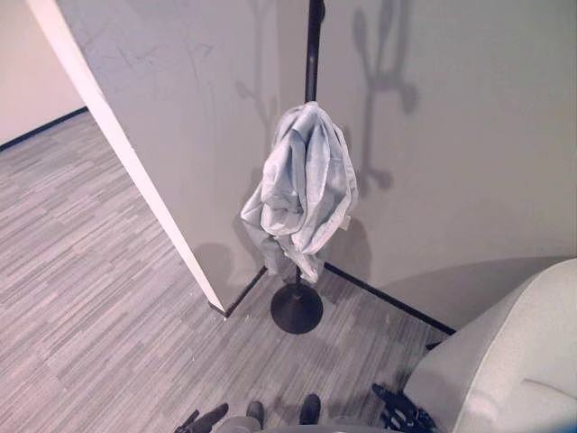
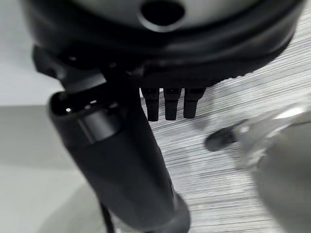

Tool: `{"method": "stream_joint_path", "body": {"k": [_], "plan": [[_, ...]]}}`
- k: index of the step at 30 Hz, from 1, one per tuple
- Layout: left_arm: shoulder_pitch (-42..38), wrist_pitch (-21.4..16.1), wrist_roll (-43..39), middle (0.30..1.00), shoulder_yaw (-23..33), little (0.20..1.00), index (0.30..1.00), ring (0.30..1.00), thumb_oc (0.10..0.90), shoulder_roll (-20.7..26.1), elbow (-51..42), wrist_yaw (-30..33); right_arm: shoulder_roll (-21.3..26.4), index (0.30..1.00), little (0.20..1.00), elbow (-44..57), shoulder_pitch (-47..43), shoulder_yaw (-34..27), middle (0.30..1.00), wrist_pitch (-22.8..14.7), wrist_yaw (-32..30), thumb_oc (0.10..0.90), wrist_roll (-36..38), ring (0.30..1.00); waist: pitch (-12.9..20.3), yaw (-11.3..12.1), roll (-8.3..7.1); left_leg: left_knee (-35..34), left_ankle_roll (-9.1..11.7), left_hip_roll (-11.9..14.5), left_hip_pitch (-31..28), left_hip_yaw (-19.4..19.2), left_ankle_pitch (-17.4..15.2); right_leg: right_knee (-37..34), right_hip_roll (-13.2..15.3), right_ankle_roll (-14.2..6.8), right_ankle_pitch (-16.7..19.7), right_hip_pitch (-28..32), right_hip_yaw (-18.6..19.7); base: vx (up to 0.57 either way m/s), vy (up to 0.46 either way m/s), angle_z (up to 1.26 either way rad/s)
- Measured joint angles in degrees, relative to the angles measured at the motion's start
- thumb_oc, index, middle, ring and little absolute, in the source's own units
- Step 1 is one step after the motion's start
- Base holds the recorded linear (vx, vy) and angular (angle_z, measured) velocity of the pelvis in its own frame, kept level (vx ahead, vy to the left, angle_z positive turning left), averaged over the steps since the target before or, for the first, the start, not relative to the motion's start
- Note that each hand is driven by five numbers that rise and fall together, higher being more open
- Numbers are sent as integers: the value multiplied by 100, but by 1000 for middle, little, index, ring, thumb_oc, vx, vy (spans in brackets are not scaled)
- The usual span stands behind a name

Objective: Hang the clothes on the sofa on the clothes rack.

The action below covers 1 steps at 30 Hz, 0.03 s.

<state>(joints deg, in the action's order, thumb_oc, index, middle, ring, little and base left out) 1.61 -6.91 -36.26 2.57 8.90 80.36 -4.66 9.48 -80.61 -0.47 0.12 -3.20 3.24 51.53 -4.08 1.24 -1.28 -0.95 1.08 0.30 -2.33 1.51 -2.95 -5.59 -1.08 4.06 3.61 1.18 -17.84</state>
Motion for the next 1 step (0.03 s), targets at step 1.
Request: {"method": "stream_joint_path", "body": {"k": [1], "plan": [[94,-24,98,900,4,900,900,900,800,-101,-27,-9,20,900,900,-76,16,-5,900,80,-16,800,-184,900,119,17,300,-75,-139,198,18,-47,178,543,-139,60,-107,-157,178,78,202,-47]]}}
